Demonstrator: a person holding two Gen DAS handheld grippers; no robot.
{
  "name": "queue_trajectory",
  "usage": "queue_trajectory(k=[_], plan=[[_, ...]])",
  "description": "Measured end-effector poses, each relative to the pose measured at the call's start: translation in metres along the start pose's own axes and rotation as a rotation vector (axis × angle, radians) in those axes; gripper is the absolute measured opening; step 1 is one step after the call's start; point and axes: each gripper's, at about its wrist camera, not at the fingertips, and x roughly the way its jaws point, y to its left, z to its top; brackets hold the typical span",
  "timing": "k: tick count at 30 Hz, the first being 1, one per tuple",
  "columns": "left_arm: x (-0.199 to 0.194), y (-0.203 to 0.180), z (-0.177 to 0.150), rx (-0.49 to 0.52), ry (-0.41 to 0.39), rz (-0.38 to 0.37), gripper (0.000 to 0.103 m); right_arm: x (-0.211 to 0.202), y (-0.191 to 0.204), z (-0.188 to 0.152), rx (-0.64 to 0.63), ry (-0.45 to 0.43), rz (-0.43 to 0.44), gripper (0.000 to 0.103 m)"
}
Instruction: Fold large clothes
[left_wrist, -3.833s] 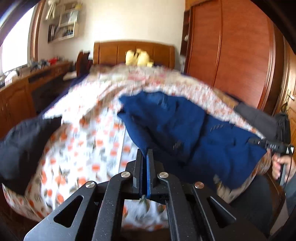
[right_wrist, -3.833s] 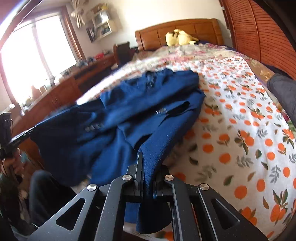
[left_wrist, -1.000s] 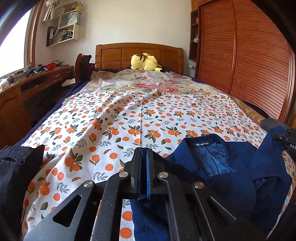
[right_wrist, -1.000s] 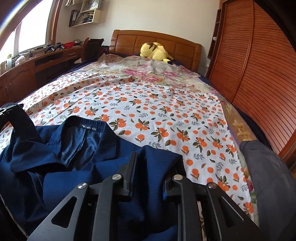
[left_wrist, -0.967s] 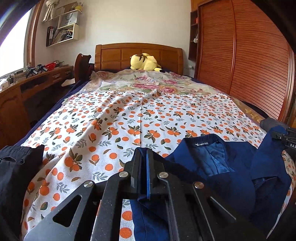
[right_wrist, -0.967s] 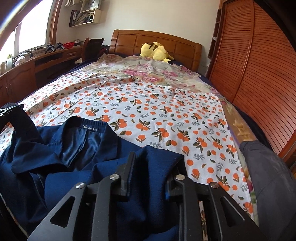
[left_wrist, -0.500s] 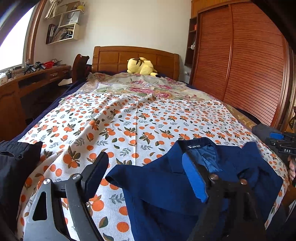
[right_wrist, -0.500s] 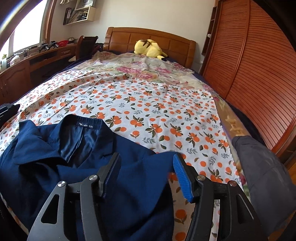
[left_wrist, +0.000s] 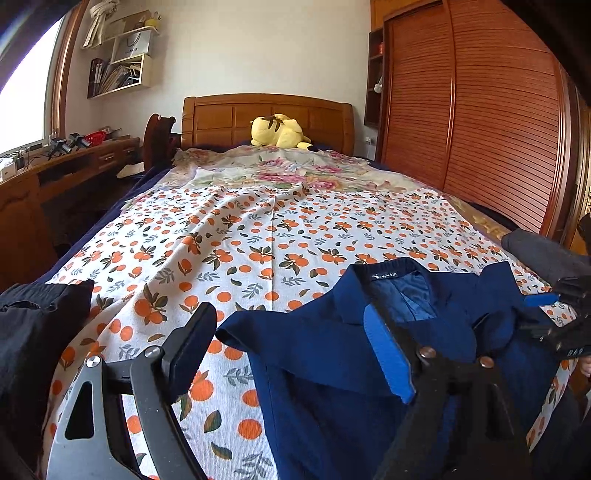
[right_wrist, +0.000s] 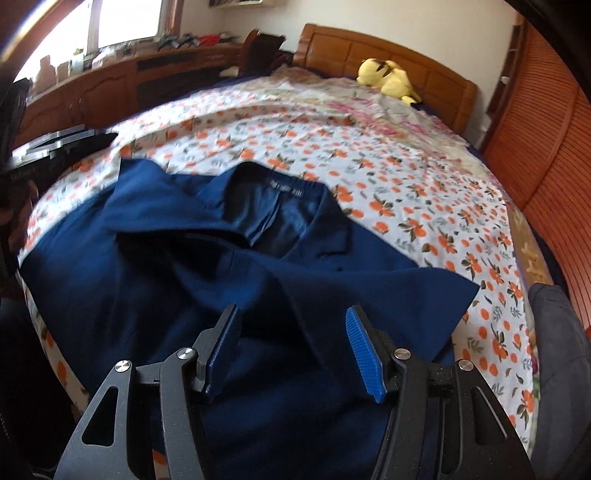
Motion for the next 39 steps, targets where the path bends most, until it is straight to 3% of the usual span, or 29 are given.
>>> queue_trajectory(k=[4, 6, 9, 17, 22, 25, 26, 27, 29, 33, 39], plan=[[-0.002, 0.002, -0.003, 0.001, 0.004, 0.006, 0.082, 0.017, -0.013, 0.004, -0.031, 0.048, -0.058, 0.059], [-0.002, 0.003, -0.003, 0.003, 0.004, 0.010, 0.082, 0.027, -0.021, 0.014, -0.038, 0.068, -0.070, 0.025], [-0.001, 0.005, -0.003, 0.000, 0.001, 0.015, 0.082, 0.042, -0.026, 0.032, -0.075, 0.063, -0.104, 0.010], [0.005, 0.011, -0.002, -0.016, 0.010, 0.018, 0.082, 0.084, -0.028, 0.100, -0.114, 0.012, -0.166, 0.010], [0.005, 0.013, -0.003, -0.003, 0.012, 0.030, 0.082, 0.100, -0.023, 0.124, -0.093, -0.019, -0.129, 0.012], [0.005, 0.017, -0.002, -0.010, 0.011, 0.033, 0.082, 0.106, -0.031, 0.128, -0.043, -0.044, -0.154, 0.036], [0.005, 0.019, -0.002, -0.015, 0.011, 0.035, 0.082, 0.106, -0.036, 0.126, -0.026, -0.058, -0.158, 0.049], [0.005, 0.020, -0.002, -0.019, 0.010, 0.036, 0.082, 0.103, -0.037, 0.125, -0.009, -0.073, -0.160, 0.054], [0.006, 0.023, -0.001, -0.026, 0.010, 0.038, 0.082, 0.097, -0.036, 0.121, 0.016, -0.090, -0.156, 0.054], [0.005, 0.027, -0.001, -0.033, 0.009, 0.045, 0.082, 0.078, -0.021, 0.113, 0.001, -0.134, -0.111, 0.055], [0.007, 0.031, -0.001, -0.039, 0.011, 0.058, 0.082, 0.060, 0.015, 0.095, -0.048, -0.145, 0.078, 0.055]])
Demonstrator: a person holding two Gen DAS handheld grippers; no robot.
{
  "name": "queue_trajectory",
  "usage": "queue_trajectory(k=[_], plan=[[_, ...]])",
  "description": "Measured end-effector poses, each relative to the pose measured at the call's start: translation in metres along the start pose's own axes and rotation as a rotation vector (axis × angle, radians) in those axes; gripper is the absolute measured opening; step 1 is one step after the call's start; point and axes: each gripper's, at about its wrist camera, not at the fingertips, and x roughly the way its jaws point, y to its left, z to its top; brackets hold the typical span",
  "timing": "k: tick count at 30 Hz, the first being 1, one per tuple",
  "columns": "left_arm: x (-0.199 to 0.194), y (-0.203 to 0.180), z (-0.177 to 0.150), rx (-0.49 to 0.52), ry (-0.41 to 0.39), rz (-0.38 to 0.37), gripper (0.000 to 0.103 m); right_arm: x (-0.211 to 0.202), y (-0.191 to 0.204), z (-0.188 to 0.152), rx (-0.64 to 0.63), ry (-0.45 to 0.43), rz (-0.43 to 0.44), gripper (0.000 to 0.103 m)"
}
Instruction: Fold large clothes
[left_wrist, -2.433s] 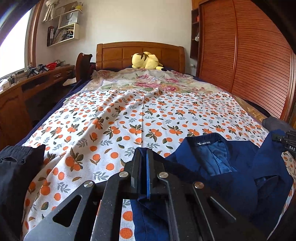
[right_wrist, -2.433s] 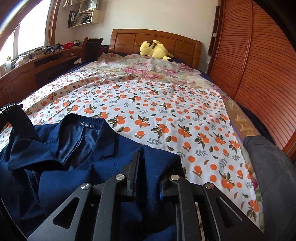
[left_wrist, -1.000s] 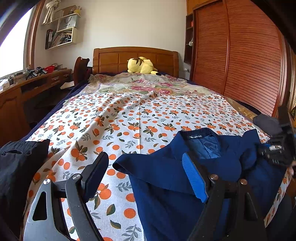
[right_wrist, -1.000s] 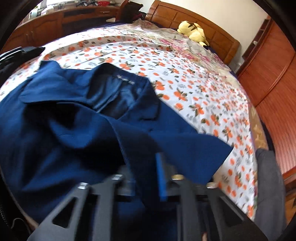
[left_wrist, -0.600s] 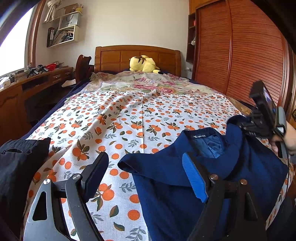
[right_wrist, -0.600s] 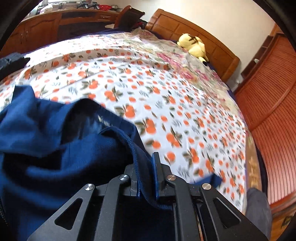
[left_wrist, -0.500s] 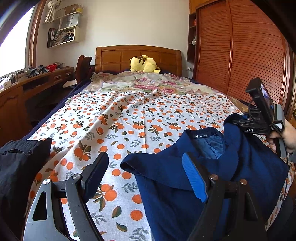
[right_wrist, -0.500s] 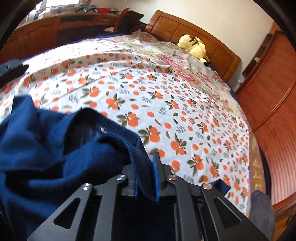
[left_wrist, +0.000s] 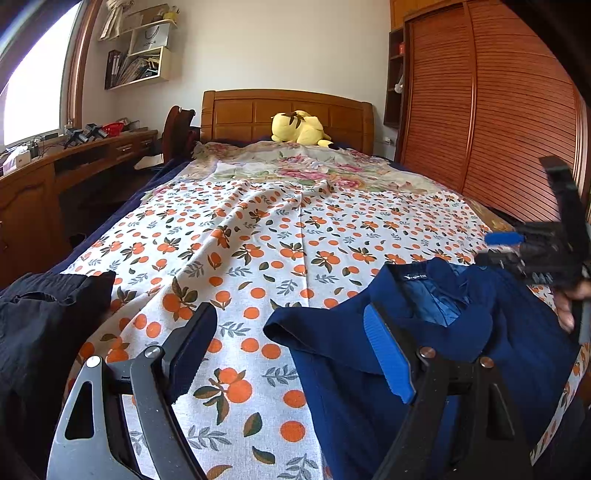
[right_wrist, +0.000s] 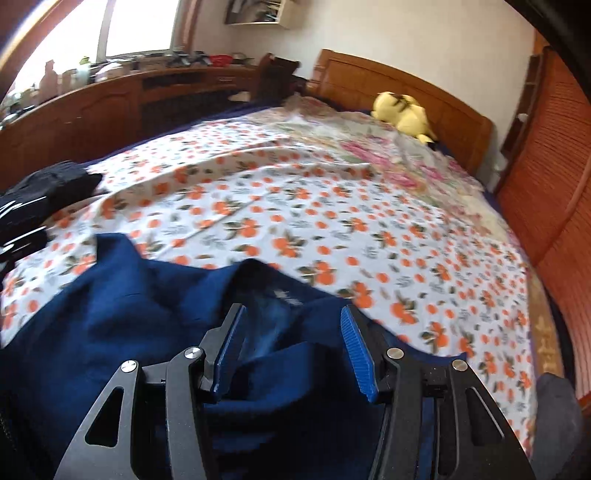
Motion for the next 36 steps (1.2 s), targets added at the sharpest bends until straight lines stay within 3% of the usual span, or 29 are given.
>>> queue_trajectory(k=[7, 12, 17, 20, 22, 23, 24, 26, 30, 36], plan=[[0.000, 0.006, -0.001, -0.005, 0.003, 0.013, 0.082, -0.005, 0.052, -0.021, -0.057, 0.031, 0.171, 0.055], [-0.001, 0.010, -0.002, -0.010, 0.004, 0.020, 0.082, -0.003, 0.069, -0.026, -0.098, 0.055, 0.228, 0.055], [-0.001, 0.012, -0.003, -0.013, 0.003, 0.022, 0.082, 0.014, 0.076, -0.030, -0.164, 0.108, 0.233, 0.055], [-0.001, 0.012, -0.003, -0.010, 0.005, 0.021, 0.082, 0.033, 0.078, -0.023, -0.213, 0.158, 0.144, 0.055], [0.000, 0.012, -0.003, -0.006, 0.010, 0.020, 0.082, 0.050, 0.073, -0.017, -0.224, 0.179, 0.135, 0.054], [0.000, 0.012, -0.003, -0.005, 0.010, 0.020, 0.082, 0.056, 0.070, -0.013, -0.216, 0.183, 0.139, 0.040], [0.000, 0.011, -0.003, -0.004, 0.011, 0.019, 0.082, 0.063, 0.067, -0.008, -0.205, 0.191, 0.154, 0.017], [0.000, 0.011, -0.003, -0.004, 0.009, 0.017, 0.082, 0.069, 0.060, 0.004, -0.184, 0.184, 0.180, 0.006], [0.000, 0.010, -0.002, -0.004, 0.010, 0.014, 0.082, 0.083, 0.031, 0.034, -0.112, 0.129, 0.123, 0.002], [0.000, 0.005, -0.001, 0.001, 0.008, 0.005, 0.082, 0.126, 0.007, 0.064, -0.101, 0.094, 0.046, 0.002]])
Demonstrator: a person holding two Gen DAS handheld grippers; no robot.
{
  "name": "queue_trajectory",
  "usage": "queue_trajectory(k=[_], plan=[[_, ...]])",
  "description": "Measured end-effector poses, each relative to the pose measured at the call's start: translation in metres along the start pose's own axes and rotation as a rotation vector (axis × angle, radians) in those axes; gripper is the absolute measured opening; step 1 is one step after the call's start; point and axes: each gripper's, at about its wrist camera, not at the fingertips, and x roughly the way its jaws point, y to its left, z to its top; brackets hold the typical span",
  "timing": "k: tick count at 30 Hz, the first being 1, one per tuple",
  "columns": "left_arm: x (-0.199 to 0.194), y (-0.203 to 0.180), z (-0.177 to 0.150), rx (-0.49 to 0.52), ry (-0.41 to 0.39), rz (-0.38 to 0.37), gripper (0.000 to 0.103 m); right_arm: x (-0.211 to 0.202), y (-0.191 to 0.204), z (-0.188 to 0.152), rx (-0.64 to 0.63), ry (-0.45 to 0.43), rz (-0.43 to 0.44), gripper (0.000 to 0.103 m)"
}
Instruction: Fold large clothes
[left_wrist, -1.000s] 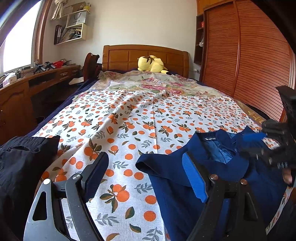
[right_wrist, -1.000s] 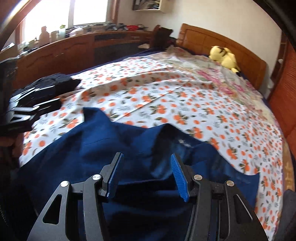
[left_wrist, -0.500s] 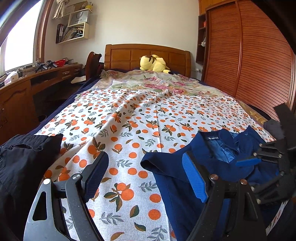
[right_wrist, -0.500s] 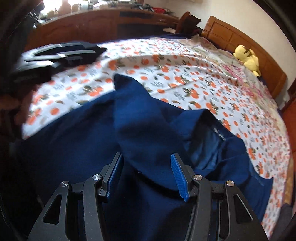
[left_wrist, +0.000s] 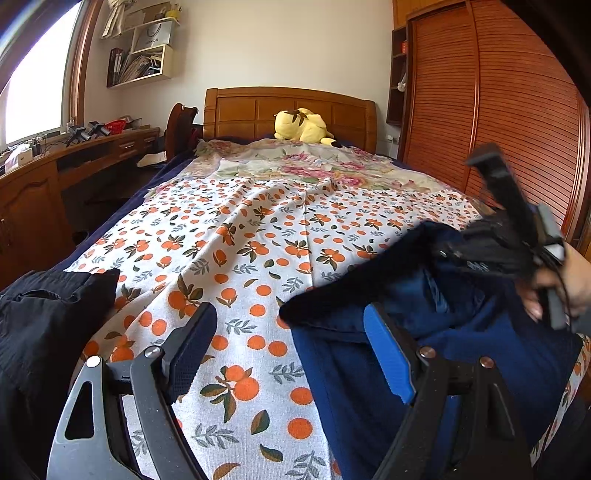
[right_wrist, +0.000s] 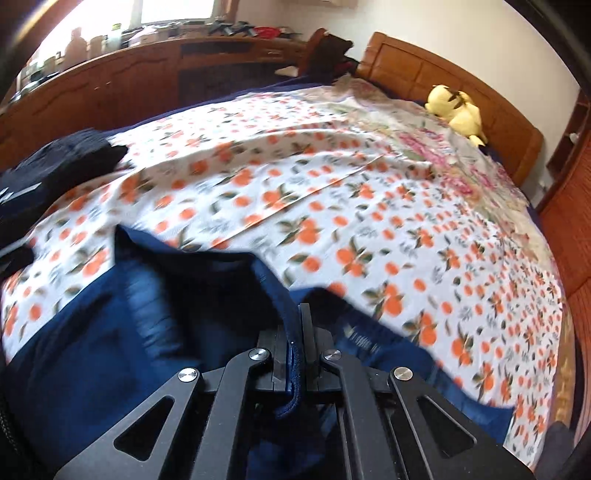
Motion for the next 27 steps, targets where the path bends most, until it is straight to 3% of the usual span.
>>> queue_trajectory(k=[5, 9, 10, 16, 21, 27], plan=[[0.002, -0.004, 0.001, 0.003, 0.001, -0.010, 0.082, 0.035, -0.007, 0.005, 0.025, 0.028, -0.026, 0.006], [0.005, -0.005, 0.003, 0.003, 0.004, -0.015, 0.082, 0.041, -0.016, 0.005, 0.108, 0.027, -0.098, 0.041], [0.005, -0.005, 0.003, 0.002, 0.004, -0.016, 0.082, 0.037, -0.019, 0.005, 0.130, 0.009, -0.084, 0.043], [0.008, -0.008, 0.003, 0.002, 0.009, -0.020, 0.082, 0.014, -0.008, -0.011, 0.118, -0.043, 0.027, 0.043], [0.010, -0.011, 0.003, 0.008, 0.015, -0.020, 0.082, 0.023, 0.008, -0.028, 0.095, 0.008, 0.118, 0.043], [0.010, -0.011, 0.002, 0.009, 0.017, -0.018, 0.082, 0.044, 0.008, -0.044, 0.106, 0.081, 0.135, 0.043]])
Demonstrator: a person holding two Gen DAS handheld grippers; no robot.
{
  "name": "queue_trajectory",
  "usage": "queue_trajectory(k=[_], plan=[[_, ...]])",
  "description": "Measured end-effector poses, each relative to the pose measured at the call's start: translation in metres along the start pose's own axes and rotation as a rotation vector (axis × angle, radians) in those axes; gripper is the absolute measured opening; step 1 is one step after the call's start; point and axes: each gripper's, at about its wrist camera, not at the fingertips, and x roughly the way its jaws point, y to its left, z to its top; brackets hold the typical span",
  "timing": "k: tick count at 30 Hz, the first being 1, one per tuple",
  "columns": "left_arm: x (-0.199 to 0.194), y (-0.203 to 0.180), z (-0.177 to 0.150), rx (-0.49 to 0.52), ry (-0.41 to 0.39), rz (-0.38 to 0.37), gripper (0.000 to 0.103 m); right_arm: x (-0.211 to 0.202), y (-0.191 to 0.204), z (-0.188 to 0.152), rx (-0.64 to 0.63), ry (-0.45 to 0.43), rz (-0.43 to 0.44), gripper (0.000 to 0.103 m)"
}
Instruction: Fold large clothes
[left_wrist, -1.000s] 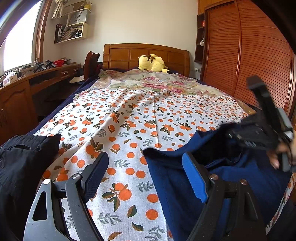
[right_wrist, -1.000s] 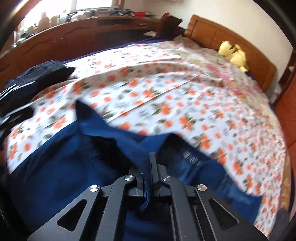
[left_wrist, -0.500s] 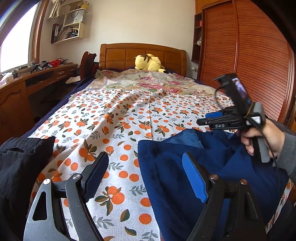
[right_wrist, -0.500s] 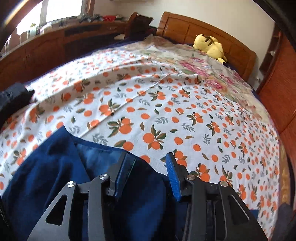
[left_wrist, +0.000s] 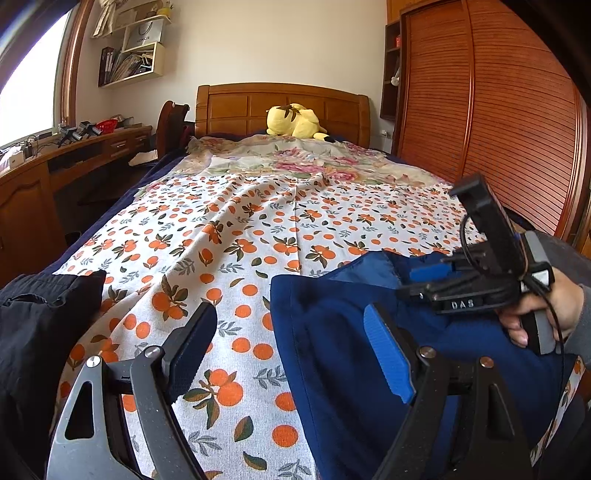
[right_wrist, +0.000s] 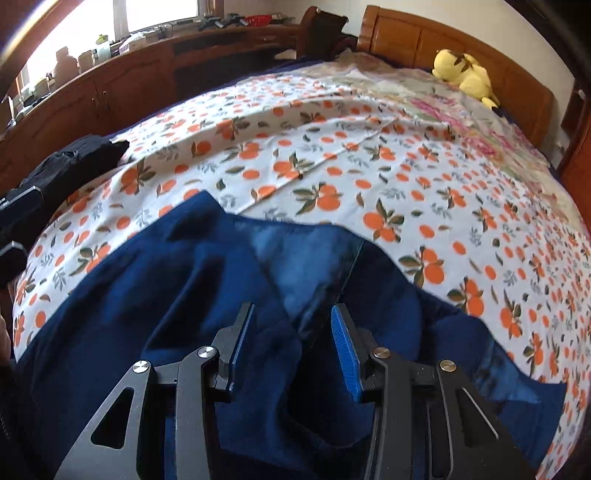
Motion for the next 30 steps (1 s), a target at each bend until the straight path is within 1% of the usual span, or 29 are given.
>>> queue_trajectory(k=[4, 7, 8, 9, 10, 11, 12, 17, 19, 23, 27, 29, 30], plan=[[-0.001, 0.002, 0.000, -0.005, -0.003, -0.001, 0.082, 0.002, 0.002, -0.010, -0.005, 0.035, 0.013, 0.043], [-0.002, 0.004, 0.000, -0.009, -0.003, -0.001, 0.082, -0.001, 0.005, -0.014, -0.011, 0.059, 0.055, 0.043], [-0.002, 0.004, 0.000, -0.009, -0.003, 0.000, 0.082, -0.001, 0.006, -0.014, -0.024, 0.061, 0.055, 0.040], [-0.002, 0.004, 0.000, -0.009, -0.003, -0.001, 0.082, -0.002, 0.008, -0.014, -0.042, 0.065, 0.057, 0.020], [-0.003, 0.004, 0.000, -0.009, -0.004, -0.002, 0.082, 0.000, 0.011, -0.014, -0.065, 0.071, 0.057, 0.010], [-0.003, 0.004, 0.000, -0.009, -0.004, -0.002, 0.082, -0.002, 0.012, -0.013, -0.087, 0.064, 0.036, 0.004], [-0.003, 0.004, 0.000, -0.008, -0.005, -0.001, 0.082, -0.006, 0.012, -0.011, -0.100, 0.046, 0.018, 0.002], [-0.008, 0.005, 0.002, -0.009, -0.016, 0.000, 0.082, -0.014, 0.000, 0.018, -0.069, -0.066, -0.051, 0.001], [-0.009, 0.007, 0.003, -0.014, -0.020, -0.001, 0.082, -0.011, -0.003, 0.030, -0.069, -0.090, -0.044, 0.001], [-0.006, 0.004, 0.004, -0.009, -0.013, -0.003, 0.082, 0.005, 0.002, 0.039, -0.094, -0.094, -0.072, 0.001], [-0.004, 0.001, 0.004, -0.006, -0.012, -0.011, 0.082, 0.020, -0.009, 0.041, -0.034, -0.068, -0.095, 0.001], [-0.004, -0.002, 0.006, -0.004, -0.015, -0.016, 0.082, 0.017, -0.016, 0.039, 0.006, -0.084, -0.101, 0.001], [-0.004, -0.004, 0.007, -0.003, -0.017, -0.019, 0.082, 0.011, -0.020, 0.038, 0.020, -0.093, -0.109, 0.003]])
